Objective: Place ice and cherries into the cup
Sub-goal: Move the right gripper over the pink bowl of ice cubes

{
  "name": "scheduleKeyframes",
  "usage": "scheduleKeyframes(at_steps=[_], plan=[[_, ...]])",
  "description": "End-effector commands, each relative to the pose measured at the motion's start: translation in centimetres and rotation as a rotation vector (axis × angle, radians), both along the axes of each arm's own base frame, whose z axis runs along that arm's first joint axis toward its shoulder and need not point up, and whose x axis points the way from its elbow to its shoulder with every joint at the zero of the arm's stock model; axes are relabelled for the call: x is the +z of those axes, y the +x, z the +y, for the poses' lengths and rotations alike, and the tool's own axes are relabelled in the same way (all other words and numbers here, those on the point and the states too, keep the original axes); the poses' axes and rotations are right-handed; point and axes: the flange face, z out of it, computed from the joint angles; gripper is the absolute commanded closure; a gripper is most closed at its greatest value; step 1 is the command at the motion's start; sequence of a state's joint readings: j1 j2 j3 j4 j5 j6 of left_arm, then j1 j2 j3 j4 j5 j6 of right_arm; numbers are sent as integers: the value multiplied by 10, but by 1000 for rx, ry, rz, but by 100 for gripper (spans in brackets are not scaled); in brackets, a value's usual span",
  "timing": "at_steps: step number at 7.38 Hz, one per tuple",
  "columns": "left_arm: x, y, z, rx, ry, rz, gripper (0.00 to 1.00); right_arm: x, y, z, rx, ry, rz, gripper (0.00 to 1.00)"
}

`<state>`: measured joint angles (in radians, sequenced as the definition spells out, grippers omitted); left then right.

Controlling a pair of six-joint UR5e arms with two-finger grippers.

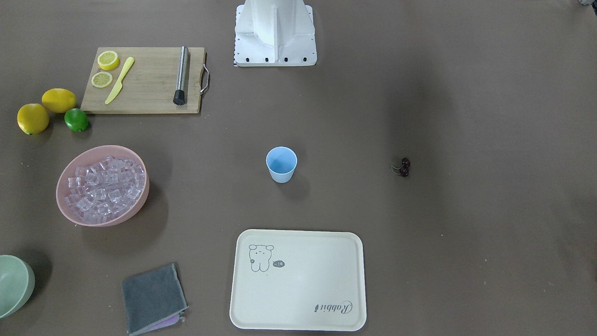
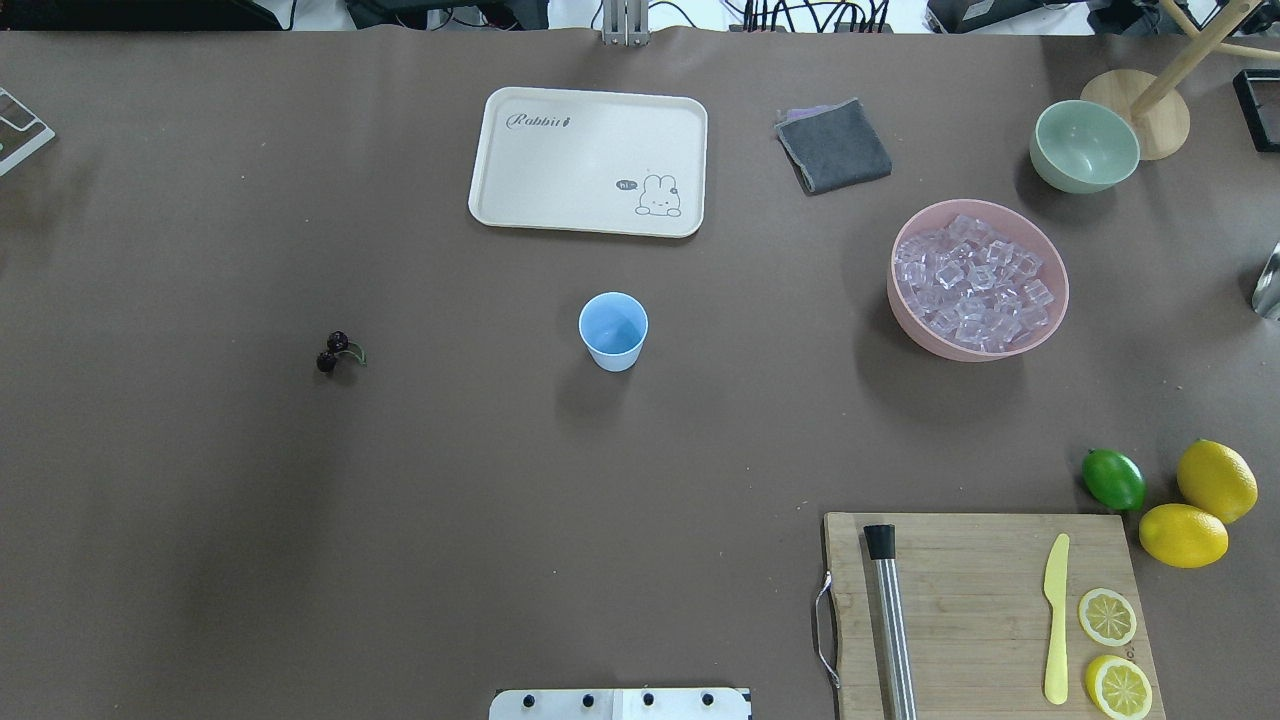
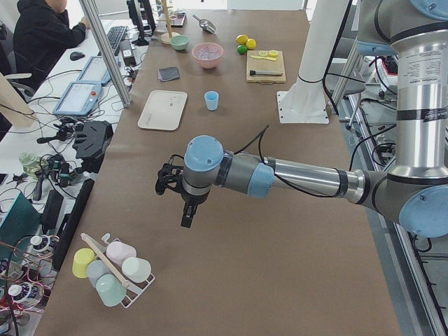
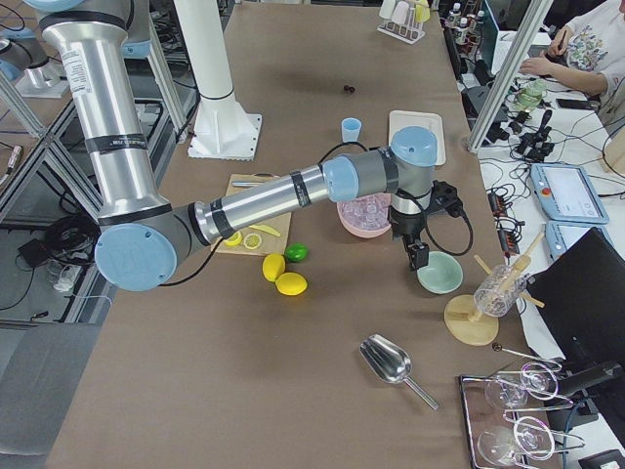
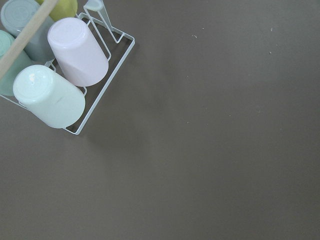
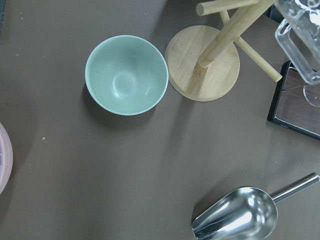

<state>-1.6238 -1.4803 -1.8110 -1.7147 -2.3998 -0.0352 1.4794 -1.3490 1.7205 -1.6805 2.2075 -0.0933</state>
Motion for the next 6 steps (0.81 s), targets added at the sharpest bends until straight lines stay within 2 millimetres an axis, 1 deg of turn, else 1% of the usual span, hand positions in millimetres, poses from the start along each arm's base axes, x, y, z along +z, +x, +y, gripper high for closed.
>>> scheduleKeyframes(at_steps=[1,2,3,4,5,6], plan=[[-18,1,0,3,28,25,2,8,-2,-5,-3,-11,-12,1],[-12,1,1,-1,7,37,2,13,-4,-5,-6,-24,-18,1],[0,2,-6,0,-16,36,2,-7,-43,-12,-30,-23,-36,2],[0,2,-12,0,-15,36,2,-73,-119,-23,3,-50,-98,2],[4,2,-11,0,-22,36,2,-131,-195,-13,30,-93,-153,2],[7,1,-12,-2,-27,32,2,-145,-242,5,-15,-86,-178,2]])
